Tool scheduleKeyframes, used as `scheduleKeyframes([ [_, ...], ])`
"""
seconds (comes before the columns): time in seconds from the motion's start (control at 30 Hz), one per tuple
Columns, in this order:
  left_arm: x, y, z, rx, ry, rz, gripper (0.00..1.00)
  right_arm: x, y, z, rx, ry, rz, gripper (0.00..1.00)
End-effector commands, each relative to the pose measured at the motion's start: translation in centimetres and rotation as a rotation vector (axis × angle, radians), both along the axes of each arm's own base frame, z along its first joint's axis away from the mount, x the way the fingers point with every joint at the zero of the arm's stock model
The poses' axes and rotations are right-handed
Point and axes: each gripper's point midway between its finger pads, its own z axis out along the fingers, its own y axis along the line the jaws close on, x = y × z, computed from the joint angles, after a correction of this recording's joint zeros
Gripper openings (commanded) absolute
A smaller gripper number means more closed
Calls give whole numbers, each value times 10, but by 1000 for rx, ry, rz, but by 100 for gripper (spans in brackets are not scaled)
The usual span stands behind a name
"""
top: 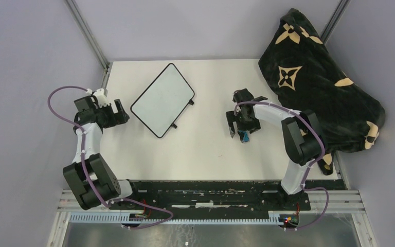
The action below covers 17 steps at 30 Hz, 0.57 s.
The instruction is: Erase the whiteboard
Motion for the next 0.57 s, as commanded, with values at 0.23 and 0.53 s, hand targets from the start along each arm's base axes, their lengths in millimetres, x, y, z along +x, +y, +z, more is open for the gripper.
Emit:
scheduleKeyframes([
  [0.23, 1, -1, -3, 44, -70, -41, 99, 17, 7, 31, 39, -120, 23, 100],
  [0.53, -9, -1, -15, 89, -29, -91, 99, 21, 5, 35, 10, -96, 46, 100],
])
